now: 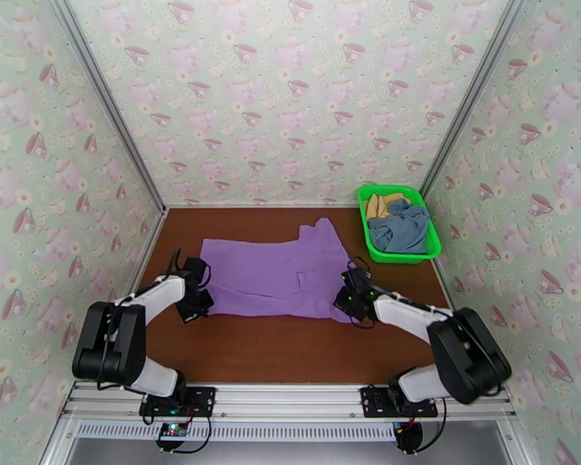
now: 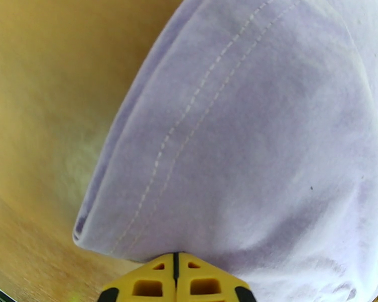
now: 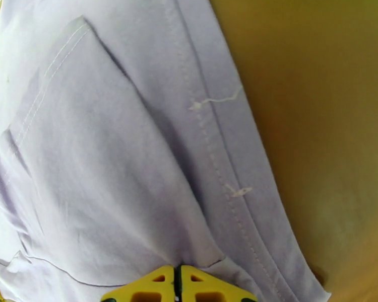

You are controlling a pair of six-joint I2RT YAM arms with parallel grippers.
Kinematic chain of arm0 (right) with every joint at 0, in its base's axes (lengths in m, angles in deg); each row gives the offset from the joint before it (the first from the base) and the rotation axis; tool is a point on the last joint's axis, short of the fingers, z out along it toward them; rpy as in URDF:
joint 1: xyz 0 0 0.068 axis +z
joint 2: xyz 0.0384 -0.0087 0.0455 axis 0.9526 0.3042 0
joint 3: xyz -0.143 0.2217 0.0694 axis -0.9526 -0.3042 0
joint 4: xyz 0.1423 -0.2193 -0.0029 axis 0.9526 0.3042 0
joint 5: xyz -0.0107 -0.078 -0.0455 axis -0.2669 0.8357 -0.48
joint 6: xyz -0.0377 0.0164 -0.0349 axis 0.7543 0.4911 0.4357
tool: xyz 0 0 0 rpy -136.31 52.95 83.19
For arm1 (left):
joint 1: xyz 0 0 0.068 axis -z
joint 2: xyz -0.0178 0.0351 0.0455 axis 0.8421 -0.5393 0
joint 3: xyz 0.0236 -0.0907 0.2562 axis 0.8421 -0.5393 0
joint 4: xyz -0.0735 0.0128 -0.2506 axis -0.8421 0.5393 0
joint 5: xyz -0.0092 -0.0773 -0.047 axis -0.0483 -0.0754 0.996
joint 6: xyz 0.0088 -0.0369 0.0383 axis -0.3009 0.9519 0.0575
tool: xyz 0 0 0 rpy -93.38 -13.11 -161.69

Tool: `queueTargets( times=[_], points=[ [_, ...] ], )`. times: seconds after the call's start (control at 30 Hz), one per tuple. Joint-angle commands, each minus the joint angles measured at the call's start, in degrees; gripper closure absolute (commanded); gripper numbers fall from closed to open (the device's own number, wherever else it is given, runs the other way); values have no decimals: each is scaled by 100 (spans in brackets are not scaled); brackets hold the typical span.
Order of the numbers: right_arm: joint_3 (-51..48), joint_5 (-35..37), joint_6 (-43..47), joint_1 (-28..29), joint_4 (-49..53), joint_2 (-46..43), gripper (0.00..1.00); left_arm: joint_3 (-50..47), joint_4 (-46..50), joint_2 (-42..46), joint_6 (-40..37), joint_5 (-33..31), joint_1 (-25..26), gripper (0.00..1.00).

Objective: Fold and stack the mixed laundry pile

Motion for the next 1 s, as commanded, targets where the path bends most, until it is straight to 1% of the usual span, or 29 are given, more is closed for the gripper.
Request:
queueTargets(
  times=[0.0,0.1,0.17,0.23,0.3,0.33,0.37,0.43,0.53,0.63,0.67,0.8,0.9,0.97],
  points=[
    [-738,-155,-782,-1,978,-362,89,-453,396,-44,152,196,86,100],
    [-903,23,-1177,-1,1413,-1150,89,-553,418,105,165,202,121,99],
    [-834,414,-1398,-1,1979,-1714,89,-611,462,204,183,159,121,97],
    [-626,1019,-1542,-1,2786,-2222,88,-637,532,286,195,114,121,92],
    [-482,1483,-1548,-10,3304,-2645,86,-657,563,370,216,95,118,86],
    [-411,1653,-1538,-10,3524,-2886,85,-648,588,409,236,81,119,83],
    [-367,1784,-1514,-9,3646,-3034,80,-629,613,450,264,75,119,80],
    [-300,1912,-1423,-14,3740,-3121,76,-583,671,529,310,66,118,74],
    [-152,1912,-965,-12,3588,-2994,72,-424,872,701,339,81,125,64],
    [190,1921,-223,-15,3480,-2775,69,-129,1233,1052,345,119,152,51],
    [355,1924,113,-14,3471,-2552,68,55,1415,1206,330,95,171,46],
    [1031,1717,1416,-11,3380,-2241,64,1002,2180,1622,188,-200,170,31],
    [1459,1221,2338,-10,3097,-2022,54,2034,2550,1437,-74,-591,123,24],
    [1717,964,2710,-10,2927,-1791,53,2613,2541,1014,-298,-575,30,29]
  ],
)
